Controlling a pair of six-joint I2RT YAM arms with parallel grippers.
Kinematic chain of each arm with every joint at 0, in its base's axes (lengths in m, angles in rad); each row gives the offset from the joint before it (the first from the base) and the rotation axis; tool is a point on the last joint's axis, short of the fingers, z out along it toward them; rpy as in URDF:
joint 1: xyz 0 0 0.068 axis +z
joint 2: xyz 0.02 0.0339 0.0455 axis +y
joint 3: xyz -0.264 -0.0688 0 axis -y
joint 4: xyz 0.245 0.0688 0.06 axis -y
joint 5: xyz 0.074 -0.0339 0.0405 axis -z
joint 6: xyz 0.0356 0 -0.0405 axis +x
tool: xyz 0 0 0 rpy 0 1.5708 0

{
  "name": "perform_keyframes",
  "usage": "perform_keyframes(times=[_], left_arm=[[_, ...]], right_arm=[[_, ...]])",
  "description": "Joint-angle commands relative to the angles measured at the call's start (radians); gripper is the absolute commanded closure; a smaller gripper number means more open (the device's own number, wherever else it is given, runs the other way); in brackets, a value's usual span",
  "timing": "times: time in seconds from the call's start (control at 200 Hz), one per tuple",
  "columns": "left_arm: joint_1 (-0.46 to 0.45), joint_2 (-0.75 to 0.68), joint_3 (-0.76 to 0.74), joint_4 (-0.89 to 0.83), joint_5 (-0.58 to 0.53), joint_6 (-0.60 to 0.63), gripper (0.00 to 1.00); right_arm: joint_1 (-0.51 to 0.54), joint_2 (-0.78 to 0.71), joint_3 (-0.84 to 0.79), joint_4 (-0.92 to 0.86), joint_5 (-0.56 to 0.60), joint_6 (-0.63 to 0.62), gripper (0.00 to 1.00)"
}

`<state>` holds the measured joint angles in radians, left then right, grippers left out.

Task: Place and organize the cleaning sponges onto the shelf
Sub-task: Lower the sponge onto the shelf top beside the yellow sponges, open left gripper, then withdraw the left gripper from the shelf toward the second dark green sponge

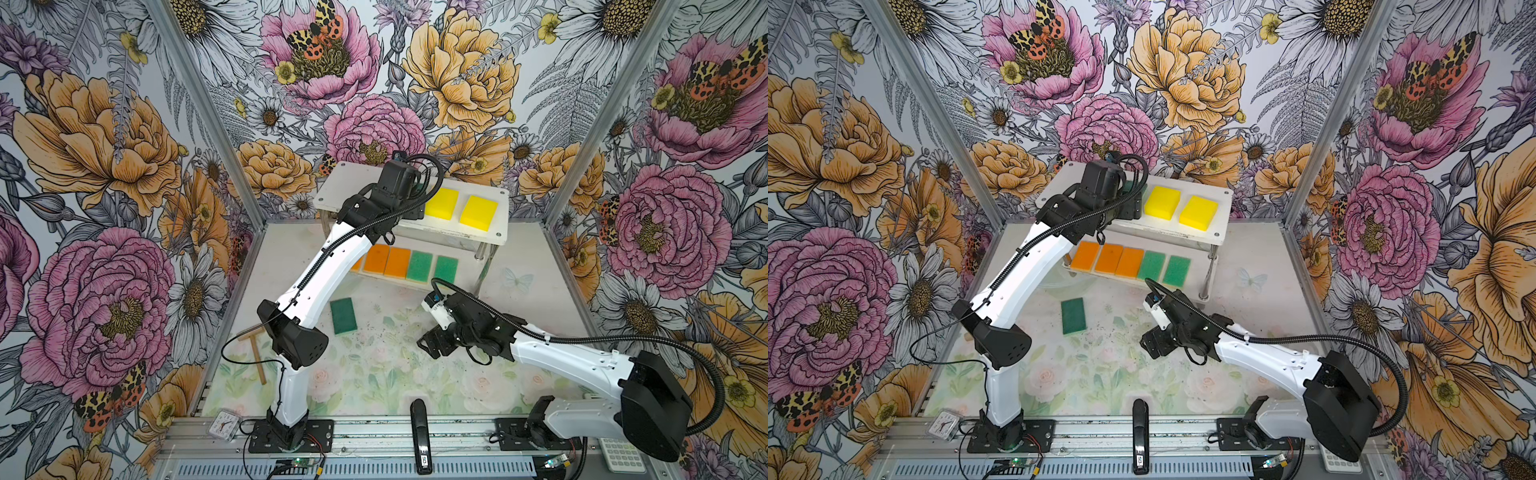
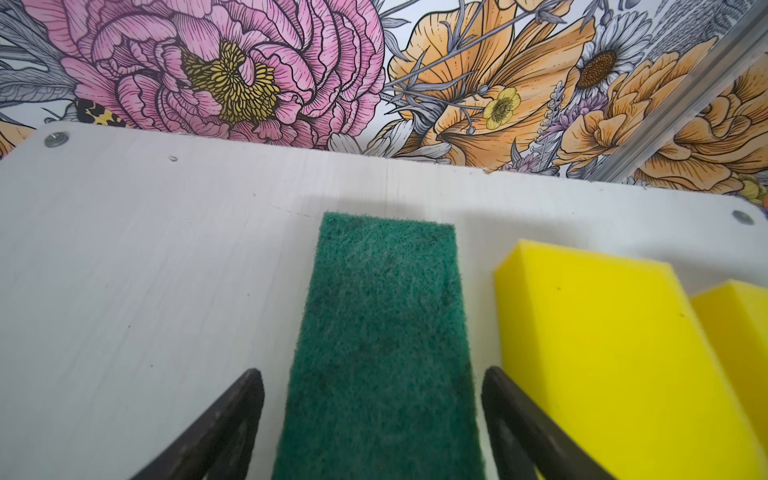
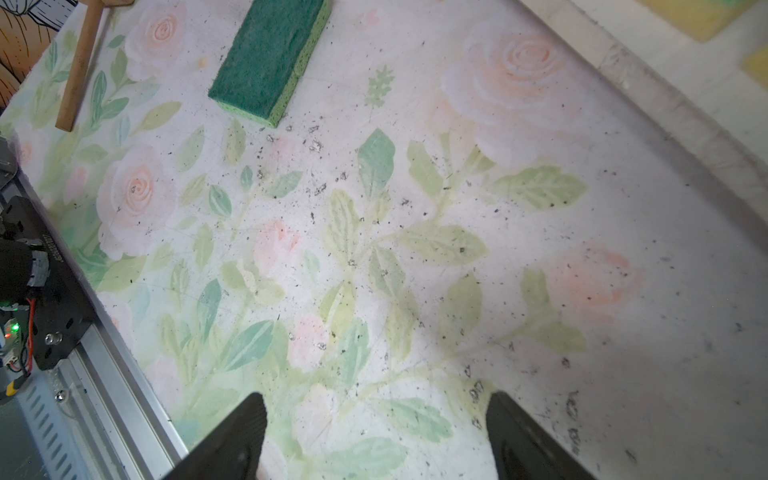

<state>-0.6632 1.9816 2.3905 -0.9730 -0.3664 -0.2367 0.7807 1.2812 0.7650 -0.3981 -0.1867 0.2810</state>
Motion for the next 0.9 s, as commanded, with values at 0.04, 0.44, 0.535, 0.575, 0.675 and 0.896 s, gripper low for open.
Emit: perform_keyframes(times=[0.04,0.44,0.535,0.575,0.675,0.896], left_arm=[[0.0,0.003,0.025,-0.003,-0.017,-0.025,0.14],[-0.072,-0.2,-0.096,0.0,-0.11,0.014,0.01],[-0.088,-0.268,-0.168,0.003,-0.139,0.0,0.01],[-0.09,-0.3,-0.209,0.007,-0.138,-0.011,0.01],[-0.091,-0.399,-0.356,0.048,-0.146,-0.035,0.01],[-0.077,-0.666,-0.774,0.182,-0.156,-0.133,0.01]], right_arm=[[0.006,-0.018,-0.01,0.025,0.016,0.009,0.15],[0.006,-0.051,-0.022,0.025,0.021,0.012,0.15],[0.006,-0.046,-0.017,0.025,0.019,0.011,0.15],[0.006,-0.044,-0.014,0.025,0.017,0.013,0.15],[0.007,-0.035,-0.006,0.025,0.012,0.015,0.15],[0.007,-0.014,0.012,0.025,0.009,0.015,0.15]])
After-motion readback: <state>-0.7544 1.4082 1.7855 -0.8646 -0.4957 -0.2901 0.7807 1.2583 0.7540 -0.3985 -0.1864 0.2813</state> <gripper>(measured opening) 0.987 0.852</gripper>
